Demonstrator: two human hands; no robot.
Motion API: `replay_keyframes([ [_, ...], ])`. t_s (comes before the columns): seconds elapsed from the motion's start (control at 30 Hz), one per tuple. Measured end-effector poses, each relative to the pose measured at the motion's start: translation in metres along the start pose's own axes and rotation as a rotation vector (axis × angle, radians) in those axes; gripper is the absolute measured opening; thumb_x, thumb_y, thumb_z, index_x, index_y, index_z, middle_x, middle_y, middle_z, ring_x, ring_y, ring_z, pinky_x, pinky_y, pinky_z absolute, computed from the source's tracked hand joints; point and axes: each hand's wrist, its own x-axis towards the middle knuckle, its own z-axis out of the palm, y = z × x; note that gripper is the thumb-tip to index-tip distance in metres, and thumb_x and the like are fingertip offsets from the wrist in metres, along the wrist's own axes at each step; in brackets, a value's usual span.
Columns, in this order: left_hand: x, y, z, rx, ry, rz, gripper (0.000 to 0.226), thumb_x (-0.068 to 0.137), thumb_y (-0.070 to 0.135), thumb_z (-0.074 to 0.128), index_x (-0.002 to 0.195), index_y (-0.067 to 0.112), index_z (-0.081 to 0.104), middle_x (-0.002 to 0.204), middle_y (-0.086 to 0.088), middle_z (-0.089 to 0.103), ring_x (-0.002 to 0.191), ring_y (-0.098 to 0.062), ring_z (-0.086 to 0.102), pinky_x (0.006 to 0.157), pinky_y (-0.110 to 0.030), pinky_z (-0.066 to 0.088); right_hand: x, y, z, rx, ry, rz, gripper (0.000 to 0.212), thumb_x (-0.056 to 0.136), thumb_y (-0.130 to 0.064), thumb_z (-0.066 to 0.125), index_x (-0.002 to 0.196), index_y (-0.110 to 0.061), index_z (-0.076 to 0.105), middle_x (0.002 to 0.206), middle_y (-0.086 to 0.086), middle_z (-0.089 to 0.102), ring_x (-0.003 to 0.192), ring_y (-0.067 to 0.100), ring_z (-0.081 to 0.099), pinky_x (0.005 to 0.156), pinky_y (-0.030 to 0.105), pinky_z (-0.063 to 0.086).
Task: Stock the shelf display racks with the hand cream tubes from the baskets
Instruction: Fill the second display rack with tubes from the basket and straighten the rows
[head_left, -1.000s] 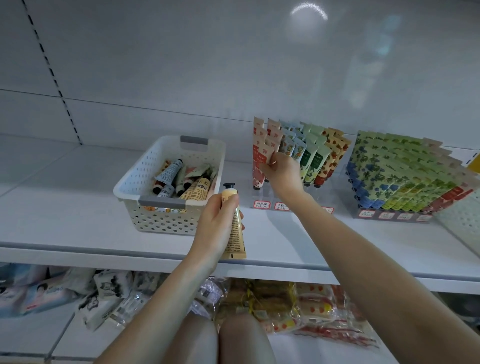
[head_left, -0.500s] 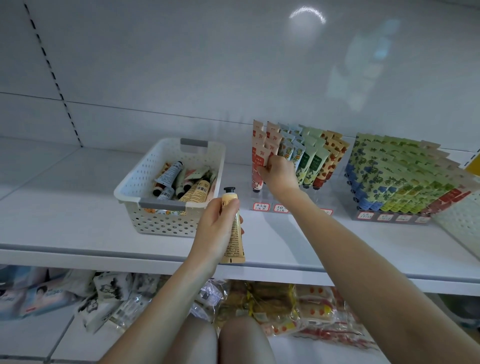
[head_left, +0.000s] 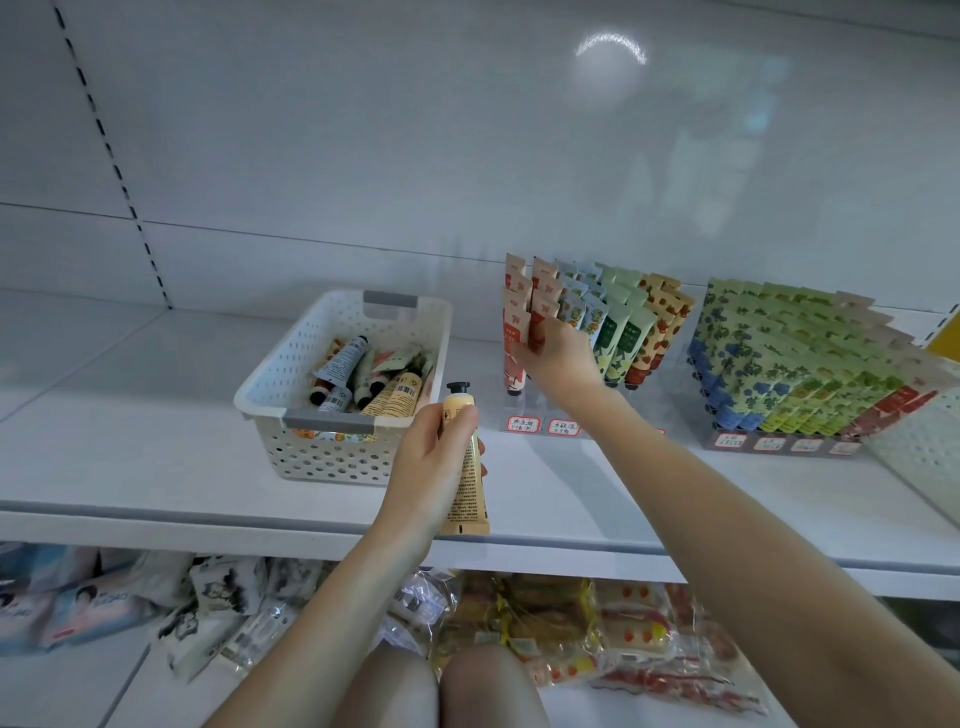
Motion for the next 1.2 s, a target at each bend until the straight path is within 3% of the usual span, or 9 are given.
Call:
replay_keyframes([
  [0.13,-0.0012,0.0006,-0.0002,-0.003,0.003,0.003,0.014,0.095,0.026,0.047,0.086,0.017,0.053,0.071,-0.003,0.057,0.061,-0.014,0.056,0.063,-0.030,0.044,-0.0002,0.0002,-0.0001,-0.001,-0.005,-0.004,0.029,0.093,-0.022,0.048,0.092,0.004,0.062,0.085,0.018,0.068,0.069,0.029,0.060,0.063,0.037,0.052],
  [0.43,-0.0020,0.0013,-0.0013,-0.003,0.003,-0.004,0.013,0.095,0.026,0.047,0.088,0.016,0.053,0.072,-0.002,0.057,0.060,-0.012,0.057,0.061,-0.026,0.044,0.0006,0.0018,0.0029,-0.019,-0.012,0.007,0.029,0.094,-0.026,0.048,0.085,-0.001,0.058,0.075,0.013,0.063,0.064,0.026,0.055,0.049,0.025,0.039],
  [0.73,-0.0021,0.0004,-0.0015,0.007,0.005,-0.002,0.014,0.095,0.027,0.047,0.087,0.017,0.054,0.072,-0.002,0.057,0.063,-0.014,0.056,0.065,-0.030,0.044,-0.0020,0.0010,0.0029,0.013,-0.005,0.017,0.028,0.096,-0.020,0.044,0.097,0.004,0.059,0.094,0.020,0.066,0.082,0.035,0.064,0.075,0.046,0.055],
  [0.93,-0.0022,-0.0001,-0.0021,0.012,0.003,0.005,0.015,0.095,0.027,0.047,0.087,0.016,0.054,0.072,-0.003,0.057,0.064,-0.015,0.056,0.066,-0.032,0.044,-0.0054,0.0015,0.0016,0.019,-0.011,0.030,0.028,0.096,-0.018,0.045,0.103,0.007,0.056,0.098,0.021,0.065,0.084,0.034,0.063,0.072,0.040,0.054],
  [1.2,-0.0012,0.0008,-0.0026,0.001,0.001,0.008,0.015,0.095,0.027,0.047,0.090,0.015,0.054,0.071,-0.001,0.057,0.061,-0.013,0.057,0.064,-0.029,0.045,-0.0087,0.0000,-0.0002,0.033,0.000,0.030,0.028,0.095,-0.020,0.047,0.102,0.006,0.057,0.097,0.020,0.067,0.085,0.034,0.064,0.076,0.046,0.055],
])
